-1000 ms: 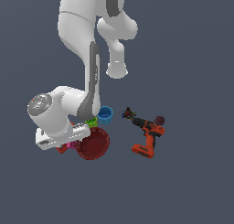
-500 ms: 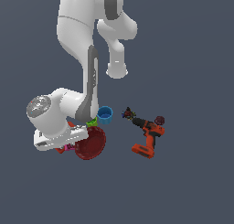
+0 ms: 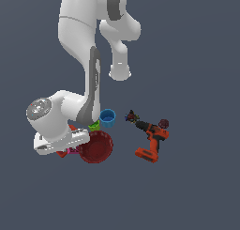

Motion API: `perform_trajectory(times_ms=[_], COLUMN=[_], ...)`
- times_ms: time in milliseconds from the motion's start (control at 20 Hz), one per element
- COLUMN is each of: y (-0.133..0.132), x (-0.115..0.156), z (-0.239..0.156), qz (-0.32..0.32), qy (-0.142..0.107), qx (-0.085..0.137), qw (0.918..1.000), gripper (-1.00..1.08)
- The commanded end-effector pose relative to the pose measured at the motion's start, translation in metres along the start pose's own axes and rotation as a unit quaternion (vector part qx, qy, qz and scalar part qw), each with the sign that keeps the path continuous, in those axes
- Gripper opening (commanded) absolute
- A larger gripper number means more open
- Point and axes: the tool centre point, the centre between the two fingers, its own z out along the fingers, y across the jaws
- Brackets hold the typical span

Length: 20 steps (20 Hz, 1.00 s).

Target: Pick up a designated object from a clutter of objects.

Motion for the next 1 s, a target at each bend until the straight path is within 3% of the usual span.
perform_trajectory(times_ms=[0, 500, 950], y=[-0.002, -0.026, -0.073], x=[0.001, 0.005, 0.015], z=[-0.001, -0.042, -0.127], qz=[-0.001, -0.002, -0.003], qy=[0.0, -0.002, -0.005], qx=[0.001, 0.002, 0.005], qw=[1.0, 1.0, 1.0], gripper=[-1.0, -1.0, -1.0])
